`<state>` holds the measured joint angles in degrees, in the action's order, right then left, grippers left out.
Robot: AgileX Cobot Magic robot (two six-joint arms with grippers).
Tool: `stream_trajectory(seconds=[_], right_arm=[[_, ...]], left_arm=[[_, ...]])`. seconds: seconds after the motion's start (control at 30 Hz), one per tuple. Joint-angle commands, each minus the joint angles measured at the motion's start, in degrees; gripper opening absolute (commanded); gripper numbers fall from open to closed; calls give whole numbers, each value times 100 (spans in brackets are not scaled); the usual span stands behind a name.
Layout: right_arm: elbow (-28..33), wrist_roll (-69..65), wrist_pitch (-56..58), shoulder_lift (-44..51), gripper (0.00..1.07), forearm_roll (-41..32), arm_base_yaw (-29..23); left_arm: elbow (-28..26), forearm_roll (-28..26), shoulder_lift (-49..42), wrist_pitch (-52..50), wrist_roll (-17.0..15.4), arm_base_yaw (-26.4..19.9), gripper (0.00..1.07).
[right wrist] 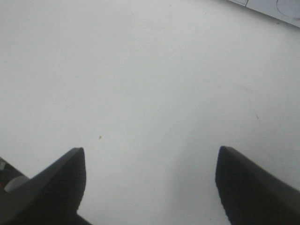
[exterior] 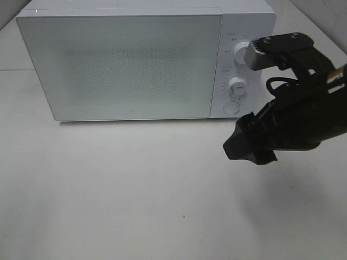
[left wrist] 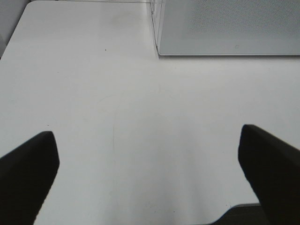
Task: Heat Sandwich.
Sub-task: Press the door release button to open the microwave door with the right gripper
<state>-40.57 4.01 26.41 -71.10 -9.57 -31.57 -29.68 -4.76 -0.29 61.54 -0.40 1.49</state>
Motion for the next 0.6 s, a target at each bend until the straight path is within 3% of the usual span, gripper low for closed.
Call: stream_trajectory(seconds=[0.03,0.6], right_arm=[[-34,-69,796,516,75,355,23],[-29,-74,2561,2154,75,516,23]], left_arm=[[6,-46,-86,-23,-17,-23,99],[6,-46,-86,-23,-17,-23,99]])
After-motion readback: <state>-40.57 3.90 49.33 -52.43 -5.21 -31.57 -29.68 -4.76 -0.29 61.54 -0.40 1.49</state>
